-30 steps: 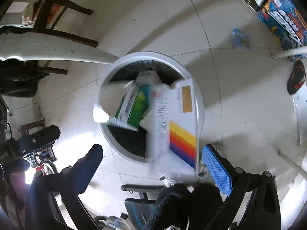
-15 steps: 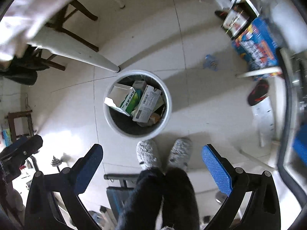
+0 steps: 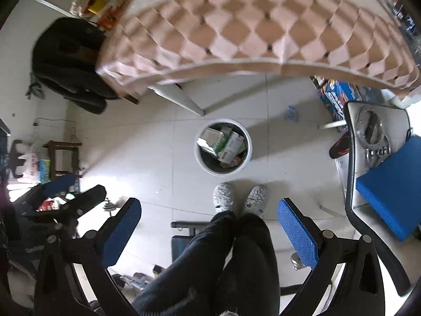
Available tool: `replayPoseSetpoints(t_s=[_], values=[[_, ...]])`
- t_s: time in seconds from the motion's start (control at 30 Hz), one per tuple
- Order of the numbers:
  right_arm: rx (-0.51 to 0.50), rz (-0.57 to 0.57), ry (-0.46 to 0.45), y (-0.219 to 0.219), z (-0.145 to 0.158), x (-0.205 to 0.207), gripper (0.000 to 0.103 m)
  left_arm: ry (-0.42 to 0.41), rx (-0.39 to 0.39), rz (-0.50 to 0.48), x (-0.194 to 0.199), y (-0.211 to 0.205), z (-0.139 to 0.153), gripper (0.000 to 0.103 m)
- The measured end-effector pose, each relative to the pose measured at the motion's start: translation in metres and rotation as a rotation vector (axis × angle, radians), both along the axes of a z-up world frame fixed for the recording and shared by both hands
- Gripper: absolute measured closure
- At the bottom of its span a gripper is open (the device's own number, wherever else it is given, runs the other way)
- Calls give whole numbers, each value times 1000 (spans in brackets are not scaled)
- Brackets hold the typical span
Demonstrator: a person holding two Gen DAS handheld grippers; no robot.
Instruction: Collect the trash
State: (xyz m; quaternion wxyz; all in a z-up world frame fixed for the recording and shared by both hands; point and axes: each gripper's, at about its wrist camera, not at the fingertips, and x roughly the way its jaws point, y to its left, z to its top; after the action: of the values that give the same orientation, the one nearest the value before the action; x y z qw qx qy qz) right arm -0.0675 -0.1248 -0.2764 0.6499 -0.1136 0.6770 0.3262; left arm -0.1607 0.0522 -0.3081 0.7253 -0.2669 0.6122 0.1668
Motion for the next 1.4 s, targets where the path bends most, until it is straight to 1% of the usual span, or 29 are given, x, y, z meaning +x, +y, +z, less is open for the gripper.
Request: replayPoseSetpoints(t_s=[0.07, 0.17, 0.2, 0.33, 0.57, 0.73, 0.9, 1.37, 1.4], values=[[27, -6, -2, -9, 34, -3, 0, -39, -12, -6, -2, -3, 25, 4], [60, -11, -7, -18, 71, -5, 0, -96, -27, -9, -4, -5, 61, 4], [73, -11, -12, -21, 85, -7, 0, -110, -30, -13, -5, -5, 70, 4], [112, -9, -7, -33, 126, -13, 0, -155, -29, -26, -12, -6, 103, 4], [154, 21, 9, -42, 167, -24, 0, -226, -57, -8, -27, -5, 146, 4], [166, 38, 9, -45, 183, -27, 0, -250, -65, -4, -35, -11, 163, 4], [171, 57, 13, -47, 193, -31, 0, -254, -64, -5, -41, -11, 170, 4], [174, 64, 40, -44, 198, -34, 0, -274, -34, -9, -45, -16, 183, 3], [174, 64, 41, -43, 198, -34, 0, -279, -38, -11, -44, -15, 184, 2]])
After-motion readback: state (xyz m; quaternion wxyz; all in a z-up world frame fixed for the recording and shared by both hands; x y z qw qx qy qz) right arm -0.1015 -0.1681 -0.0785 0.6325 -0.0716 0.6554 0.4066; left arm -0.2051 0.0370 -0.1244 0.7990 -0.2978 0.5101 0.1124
